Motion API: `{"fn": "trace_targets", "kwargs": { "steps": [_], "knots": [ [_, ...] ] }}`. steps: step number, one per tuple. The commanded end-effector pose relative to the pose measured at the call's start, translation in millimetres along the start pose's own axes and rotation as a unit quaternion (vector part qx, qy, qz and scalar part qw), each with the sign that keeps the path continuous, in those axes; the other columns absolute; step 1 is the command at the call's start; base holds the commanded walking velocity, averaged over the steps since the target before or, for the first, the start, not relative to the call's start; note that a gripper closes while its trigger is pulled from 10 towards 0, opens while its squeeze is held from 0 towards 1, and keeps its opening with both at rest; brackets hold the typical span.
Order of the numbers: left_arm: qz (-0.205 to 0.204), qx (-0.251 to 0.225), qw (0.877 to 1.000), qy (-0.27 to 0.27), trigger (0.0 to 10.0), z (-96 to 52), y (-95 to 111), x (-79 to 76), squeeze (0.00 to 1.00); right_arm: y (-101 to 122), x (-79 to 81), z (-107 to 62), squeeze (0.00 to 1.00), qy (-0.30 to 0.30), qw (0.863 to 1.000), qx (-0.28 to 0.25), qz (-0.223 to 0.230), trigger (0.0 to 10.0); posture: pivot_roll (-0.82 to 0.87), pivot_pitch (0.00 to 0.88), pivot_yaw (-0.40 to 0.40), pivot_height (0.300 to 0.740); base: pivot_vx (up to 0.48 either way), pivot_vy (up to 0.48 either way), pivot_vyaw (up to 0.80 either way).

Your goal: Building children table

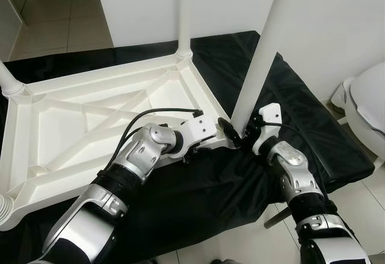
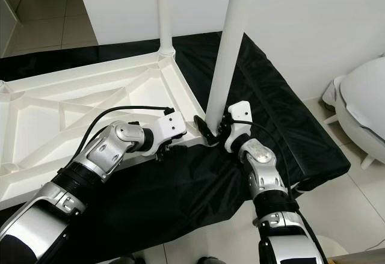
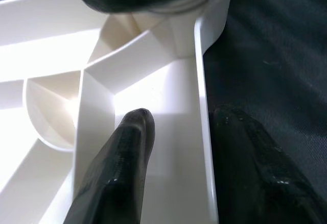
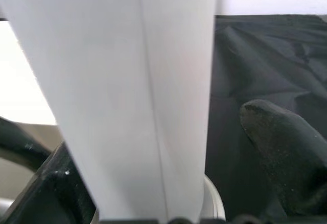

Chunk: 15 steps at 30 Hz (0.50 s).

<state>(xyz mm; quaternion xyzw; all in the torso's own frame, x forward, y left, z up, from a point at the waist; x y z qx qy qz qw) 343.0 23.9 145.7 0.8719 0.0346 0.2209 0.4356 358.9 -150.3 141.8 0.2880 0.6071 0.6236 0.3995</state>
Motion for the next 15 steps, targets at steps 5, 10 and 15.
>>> {"fn": "trace_targets", "kwargs": {
  "steps": [5, 10, 15],
  "knots": [
    [-0.021, -0.069, 0.996, 0.043, 10.0, -19.4, 34.5, 21.5, 0.0, 1.7, -3.3, -3.3, 0.0, 0.005, 1.0, -0.015, 0.01, 10.0, -0.05, 0.098, 0.032, 0.74, 0.0, 0.0, 0.0],
    [-0.018, -0.139, 0.99, 0.036, 10.0, -45.4, 70.6, 30.7, 0.0, 7.4, -7.6, 3.7, 0.0, 0.016, 1.0, -0.022, 0.013, 10.0, -0.05, 0.104, 0.023, 0.74, 0.0, 0.0, 0.0],
    [-0.02, -0.206, 0.976, 0.066, 10.0, -71.6, 98.6, 42.9, 0.0, 20.0, -13.4, 23.5, 0.0, 0.021, 0.999, -0.027, 0.008, 10.0, -0.03, 0.116, 0.008, 0.74, 0.0, 0.0, 0.0]
  ]
}}
Point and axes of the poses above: a point about 5 cm out from each wrist's last joint towards the gripper, its own z axis pointing out of the wrist towards the gripper, its own y axis along the axis of the wrist's last joint, x = y × z, the point moved 2 cm from there along z, pointing out of the wrist towards the gripper
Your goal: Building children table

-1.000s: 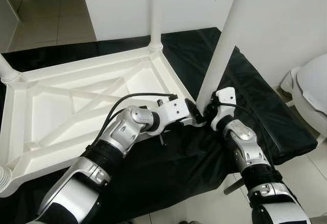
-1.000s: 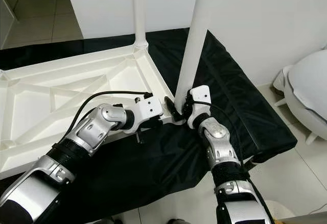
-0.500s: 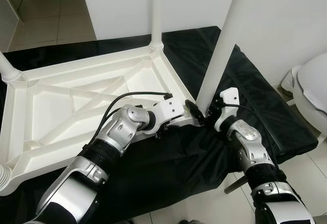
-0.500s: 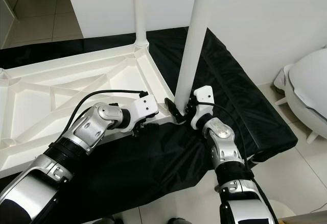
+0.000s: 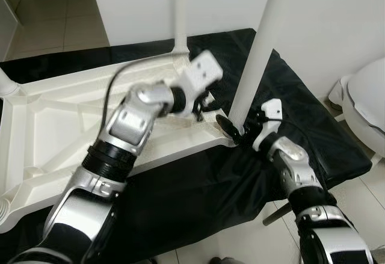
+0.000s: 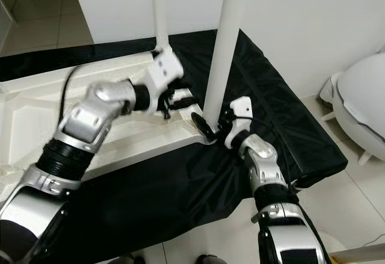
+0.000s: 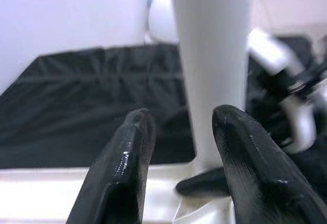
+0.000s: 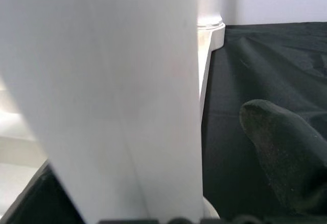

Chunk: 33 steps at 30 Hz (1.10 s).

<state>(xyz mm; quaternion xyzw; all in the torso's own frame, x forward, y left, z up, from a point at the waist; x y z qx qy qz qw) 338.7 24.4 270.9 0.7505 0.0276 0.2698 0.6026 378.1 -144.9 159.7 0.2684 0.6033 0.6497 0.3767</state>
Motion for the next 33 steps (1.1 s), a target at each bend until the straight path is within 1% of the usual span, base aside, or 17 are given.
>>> {"fn": "trace_targets", "kwargs": {
  "steps": [1, 5, 6, 8, 10, 11, 12, 13, 14, 15, 16, 18, 19, 21, 23, 27, 33],
  "knots": [
    [-0.005, -0.004, 1.0, 0.006, 10.0, -2.8, 2.8, 2.5, 0.0, 4.9, -5.8, 2.5, 0.0, -0.011, 1.0, -0.007, -0.006, 10.0, -0.03, 0.116, 0.008, 0.74, 0.0, 0.0, 0.0],
    [-0.018, 0.0, 0.999, 0.043, 10.0, -4.5, -2.6, 10.5, 0.0, 9.9, -6.5, 10.3, 0.0, -0.006, 1.0, -0.008, -0.006, 10.0, -0.02, 0.122, -0.005, 0.74, 0.0, 0.0, 0.0],
    [-0.042, 0.024, 0.993, 0.109, 10.0, -6.3, -20.2, 25.2, 0.0, 17.3, -5.5, 18.0, 0.0, 0.0, 1.0, -0.02, -0.001, 10.0, -0.01, 0.133, -0.015, 0.74, 0.0, 0.0, 0.0],
    [-0.056, 0.041, 0.982, 0.173, 10.0, -13.8, -37.6, 37.8, 0.0, 25.5, -3.6, 26.0, 0.0, 0.01, 0.999, -0.034, 0.003, 10.0, -0.01, 0.148, -0.018, 0.74, 0.0, 0.0, 0.0],
    [-0.056, 0.041, 0.982, 0.173, 10.0, -13.8, -37.6, 37.8, 0.0, 25.5, -3.6, 26.0, 0.0, 0.01, 0.999, -0.034, 0.003, 10.0, -0.01, 0.148, -0.018, 0.74, 0.0, 0.0, 0.0],
    [-0.067, 0.041, 0.975, 0.207, 10.0, -19.2, -44.6, 44.2, 0.0, 29.3, -3.1, 29.6, 0.0, 0.011, 0.999, -0.041, 0.007, 10.0, -0.01, 0.158, -0.02, 0.74, 0.0, 0.0, 0.0],
    [-0.067, 0.041, 0.975, 0.207, 10.0, -19.2, -44.6, 44.2, 0.0, 29.3, -3.1, 29.6, 0.0, 0.011, 0.999, -0.041, 0.007, 10.0, -0.01, 0.158, -0.02, 0.74, 0.0, 0.0, 0.0],
    [-0.093, 0.034, 0.961, 0.256, 10.0, -27.6, -53.8, 53.9, 0.0, 33.1, -2.4, 34.1, 0.0, 0.012, 0.999, -0.047, 0.01, 10.0, -0.01, 0.178, -0.022, 0.74, 0.0, 0.0, 0.0],
    [-0.093, 0.034, 0.961, 0.256, 10.0, -27.6, -53.8, 53.9, 0.0, 33.1, -2.4, 34.1, 0.0, 0.012, 0.999, -0.047, 0.01, 10.0, -0.01, 0.178, -0.022, 0.74, 0.0, 0.0, 0.0],
    [-0.118, 0.032, 0.945, 0.302, 10.0, -35.8, -63.3, 62.2, 0.0, 35.9, -1.6, 37.5, 0.0, 0.012, 0.999, -0.05, 0.01, 10.0, -0.01, 0.194, -0.023, 0.74, 0.0, 0.0, 0.0],
    [-0.118, 0.032, 0.945, 0.302, 10.0, -35.8, -63.3, 62.2, 0.0, 35.9, -1.6, 37.5, 0.0, 0.012, 0.999, -0.05, 0.01, 10.0, -0.01, 0.194, -0.023, 0.74, 0.0, 0.0, 0.0],
    [-0.161, 0.027, 0.912, 0.375, 10.0, -52.9, -79.3, 74.7, 0.0, 38.3, -2.0, 41.5, 0.0, -0.001, 0.999, -0.051, 0.006, 10.0, -0.02, 0.22, -0.022, 0.74, 0.0, 0.0, 0.0],
    [-0.161, 0.027, 0.912, 0.375, 10.0, -52.9, -79.3, 74.7, 0.0, 38.3, -2.0, 41.5, 0.0, -0.001, 0.999, -0.051, 0.006, 10.0, -0.02, 0.22, -0.022, 0.74, 0.0, 0.0, 0.0],
    [-0.179, 0.022, 0.896, 0.406, 10.0, -61.9, -84.1, 78.9, 0.0, 38.1, -3.7, 41.5, 0.0, -0.017, 0.999, -0.052, -0.001, 10.0, -0.01, 0.231, -0.021, 0.74, 0.0, 0.0, 0.0],
    [-0.177, 0.022, 0.891, 0.417, 10.0, -66.0, -84.5, 79.6, 0.0, 36.5, -3.5, 39.4, 0.0, -0.028, 0.998, -0.057, -0.004, 10.0, -0.01, 0.235, -0.019, 0.74, 0.0, 0.0, 0.0],
    [-0.179, 0.015, 0.888, 0.423, 10.0, -70.9, -83.6, 79.4, 0.0, 35.4, -0.2, 34.7, 0.0, -0.03, 0.996, -0.08, -0.001, 10.0, -0.01, 0.234, -0.012, 0.74, 0.0, 0.0, 0.0],
    [-0.183, -0.015, 0.877, 0.443, 10.0, -81.9, -74.1, 82.5, 0.0, 41.8, 14.4, 15.8, 0.0, -0.031, 0.988, -0.15, 0.012, 10.0, -0.01, 0.224, 0.008, 0.74, 0.0, 0.0, 0.0]
  ]
}}
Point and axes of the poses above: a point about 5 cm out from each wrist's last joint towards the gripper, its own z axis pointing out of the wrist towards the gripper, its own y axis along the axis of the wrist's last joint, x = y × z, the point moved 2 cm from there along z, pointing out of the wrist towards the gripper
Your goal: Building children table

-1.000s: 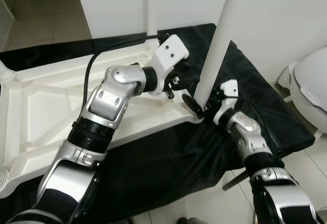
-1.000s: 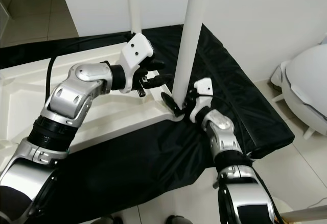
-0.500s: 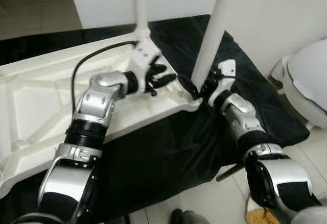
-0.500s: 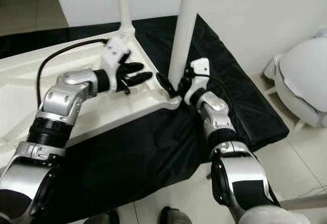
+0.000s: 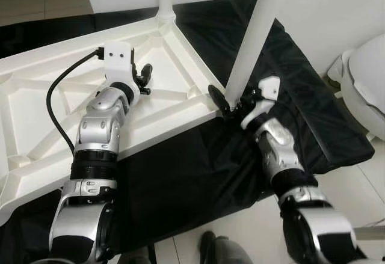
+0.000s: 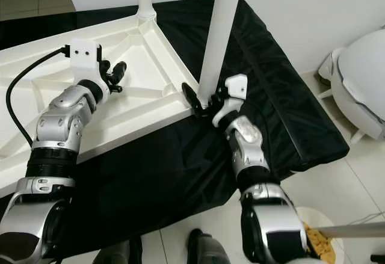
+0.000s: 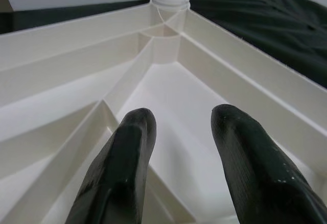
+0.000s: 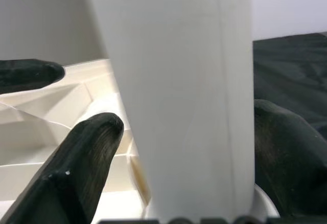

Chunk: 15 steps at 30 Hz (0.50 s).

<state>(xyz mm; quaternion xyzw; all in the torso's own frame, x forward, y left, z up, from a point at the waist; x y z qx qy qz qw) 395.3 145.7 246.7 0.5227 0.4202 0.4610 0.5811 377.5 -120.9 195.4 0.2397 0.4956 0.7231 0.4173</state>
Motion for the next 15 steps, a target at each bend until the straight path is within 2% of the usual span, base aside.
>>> {"fn": "trace_targets", "kwargs": {
  "steps": [1, 4, 8, 11, 13, 14, 15],
  "knots": [
    [0.004, 0.001, 1.0, 0.006, 10.0, -2.0, -0.8, 2.8, 0.0, 7.9, -1.4, -2.2, 0.0, -0.009, 1.0, -0.019, -0.002, 10.0, -0.01, 0.221, 0.01, 0.74, 0.0, 0.0, 0.0],
    [-0.001, -0.007, 1.0, 0.011, 10.0, -2.2, 2.9, 4.5, 0.0, 12.3, -0.4, -7.7, 0.0, -0.018, 0.999, -0.031, -0.003, 10.0, -0.01, 0.216, 0.013, 0.74, 0.0, 0.0, 0.0],
    [-0.006, -0.017, 0.999, 0.035, 10.0, -1.0, 9.1, 6.3, 0.0, 14.0, -0.6, -26.1, 0.0, -0.085, 0.996, -0.037, -0.005, 10.0, -0.01, 0.193, 0.013, 0.74, 0.0, 0.0, 0.0],
    [-0.007, -0.018, 0.999, 0.037, 10.0, -1.1, 9.4, 7.2, 0.0, 13.8, -0.8, -29.3, 0.0, -0.1, 0.994, -0.035, -0.006, 10.0, -0.01, 0.192, 0.014, 0.74, 0.0, 0.0, 0.0],
    [-0.007, -0.019, 0.999, 0.041, 10.0, -2.1, 9.3, 8.6, 0.0, 13.1, 0.9, -34.7, 0.0, -0.118, 0.993, -0.029, -0.004, 10.0, -0.02, 0.184, 0.013, 0.74, 0.0, 0.0, 0.0],
    [-0.011, -0.017, 0.999, 0.044, 10.0, -3.4, 6.7, 10.6, 0.0, 8.2, 2.7, -42.9, 0.0, -0.144, 0.99, -0.011, 0.0, 10.0, -0.02, 0.177, 0.012, 0.74, 0.0, 0.0, 0.0],
    [-0.011, -0.017, 0.999, 0.044, 10.0, -3.4, 6.7, 10.6, 0.0, 8.2, 2.7, -42.9, 0.0, -0.144, 0.99, -0.011, 0.0, 10.0, -0.02, 0.177, 0.012, 0.74, 0.0, 0.0, 0.0]
  ]
}}
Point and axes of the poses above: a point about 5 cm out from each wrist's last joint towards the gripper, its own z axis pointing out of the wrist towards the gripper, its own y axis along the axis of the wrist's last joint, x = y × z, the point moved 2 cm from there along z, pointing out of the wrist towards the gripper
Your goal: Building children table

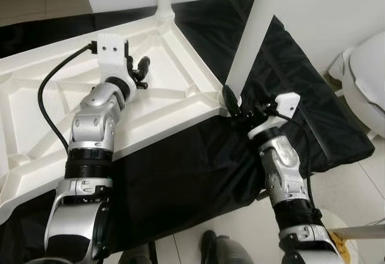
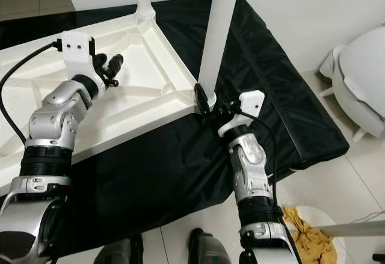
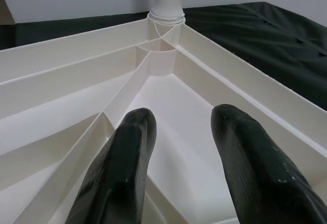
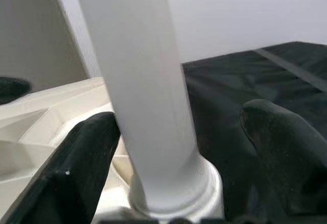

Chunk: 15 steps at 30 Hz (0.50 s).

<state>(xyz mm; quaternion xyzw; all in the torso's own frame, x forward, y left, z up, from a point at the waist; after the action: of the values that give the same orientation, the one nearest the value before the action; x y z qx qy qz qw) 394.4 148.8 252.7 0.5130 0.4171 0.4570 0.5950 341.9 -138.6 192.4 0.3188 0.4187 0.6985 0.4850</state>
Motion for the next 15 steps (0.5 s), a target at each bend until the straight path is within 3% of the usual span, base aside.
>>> {"fn": "trace_targets", "kwargs": {
  "steps": [1, 2, 6, 11, 12, 15],
  "knots": [
    [-0.005, -0.001, 0.999, 0.051, 10.0, -4.1, -2.4, 9.1, 0.0, -10.8, -2.6, -17.0, 0.0, -0.04, 0.998, 0.043, 0.003, 10.0, -0.03, 0.175, 0.011, 0.74, 0.0, 0.0, 0.0],
    [-0.009, 0.001, 0.999, 0.052, 10.0, -5.5, -4.6, 9.7, 0.0, -15.3, -0.1, -27.7, 0.0, -0.052, 0.997, 0.06, 0.014, 0.0, -0.03, 0.173, 0.011, 0.74, 0.0, 0.0, 0.0],
    [-0.01, 0.004, 0.999, 0.051, 10.0, -6.8, -6.7, 9.8, 0.0, -19.6, 8.0, -44.0, 0.0, -0.055, 0.995, 0.083, 0.017, 0.0, -0.03, 0.172, 0.014, 0.74, 0.0, 0.0, 0.0],
    [-0.001, 0.005, 0.999, 0.047, 10.0, -6.8, -5.2, 8.5, 0.0, -22.5, 17.9, -52.3, 0.0, -0.043, 0.993, 0.106, 0.017, 0.0, -0.03, 0.172, 0.015, 0.74, 0.0, 0.0, 0.0],
    [0.001, 0.004, 0.999, 0.046, 10.0, -6.7, -4.2, 8.0, 0.0, -23.5, 20.2, -53.0, 0.0, -0.039, 0.993, 0.112, 0.016, 10.0, -0.03, 0.173, 0.013, 0.74, 0.0, 0.0, 0.0],
    [0.002, 0.001, 0.999, 0.046, 10.0, -6.8, -2.5, 7.7, 0.0, -22.7, 22.2, -52.7, 0.0, -0.039, 0.992, 0.118, 0.013, 10.0, -0.03, 0.174, 0.012, 0.74, 0.0, 0.0, 0.0]
  ]
}}
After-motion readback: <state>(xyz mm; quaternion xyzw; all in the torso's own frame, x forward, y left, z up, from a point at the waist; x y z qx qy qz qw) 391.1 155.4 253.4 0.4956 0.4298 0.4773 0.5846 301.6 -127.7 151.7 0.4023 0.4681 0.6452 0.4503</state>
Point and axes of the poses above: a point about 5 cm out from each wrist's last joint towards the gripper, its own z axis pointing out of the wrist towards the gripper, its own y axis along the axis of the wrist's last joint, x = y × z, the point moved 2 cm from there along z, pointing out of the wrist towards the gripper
